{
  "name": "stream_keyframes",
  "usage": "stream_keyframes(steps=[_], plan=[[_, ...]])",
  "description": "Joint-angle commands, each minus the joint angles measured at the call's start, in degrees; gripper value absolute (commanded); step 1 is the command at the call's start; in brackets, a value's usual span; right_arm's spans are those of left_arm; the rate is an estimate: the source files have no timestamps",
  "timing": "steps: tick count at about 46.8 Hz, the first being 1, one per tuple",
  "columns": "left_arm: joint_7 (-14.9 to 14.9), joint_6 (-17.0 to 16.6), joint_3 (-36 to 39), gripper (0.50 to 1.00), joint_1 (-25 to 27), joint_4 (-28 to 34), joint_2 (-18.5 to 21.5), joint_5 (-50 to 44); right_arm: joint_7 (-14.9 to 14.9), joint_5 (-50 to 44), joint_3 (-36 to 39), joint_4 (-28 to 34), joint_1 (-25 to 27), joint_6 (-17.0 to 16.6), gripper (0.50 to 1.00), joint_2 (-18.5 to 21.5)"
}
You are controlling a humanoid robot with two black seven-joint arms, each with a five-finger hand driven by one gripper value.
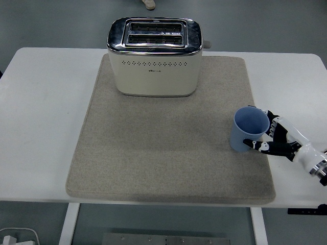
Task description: Put the water cup in front of the bread machine
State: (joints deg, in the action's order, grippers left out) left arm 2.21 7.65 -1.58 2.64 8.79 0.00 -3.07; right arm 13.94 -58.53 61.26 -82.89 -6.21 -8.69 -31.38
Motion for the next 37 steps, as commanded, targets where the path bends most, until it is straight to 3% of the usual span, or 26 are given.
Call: stream_keyframes(steps=[1, 31, 37], plan=[[0.0, 0.0, 0.0, 0.999, 0.0, 0.0, 0.0, 0.0, 0.0, 0.0, 0.0, -0.1, -0.1, -0.1, 0.93, 0.1], [0.1, 0.0, 0.0, 0.999, 0.0, 0.0, 0.0, 0.0, -0.2, 0.0, -0.1, -0.7, -0.7, -0.7, 0.928, 0.9], [0.1, 0.0, 0.0, 0.999, 0.0, 0.0, 0.0, 0.0, -1.3, 0.0, -0.1, -0.7, -1.0, -0.7, 0.905, 0.9]])
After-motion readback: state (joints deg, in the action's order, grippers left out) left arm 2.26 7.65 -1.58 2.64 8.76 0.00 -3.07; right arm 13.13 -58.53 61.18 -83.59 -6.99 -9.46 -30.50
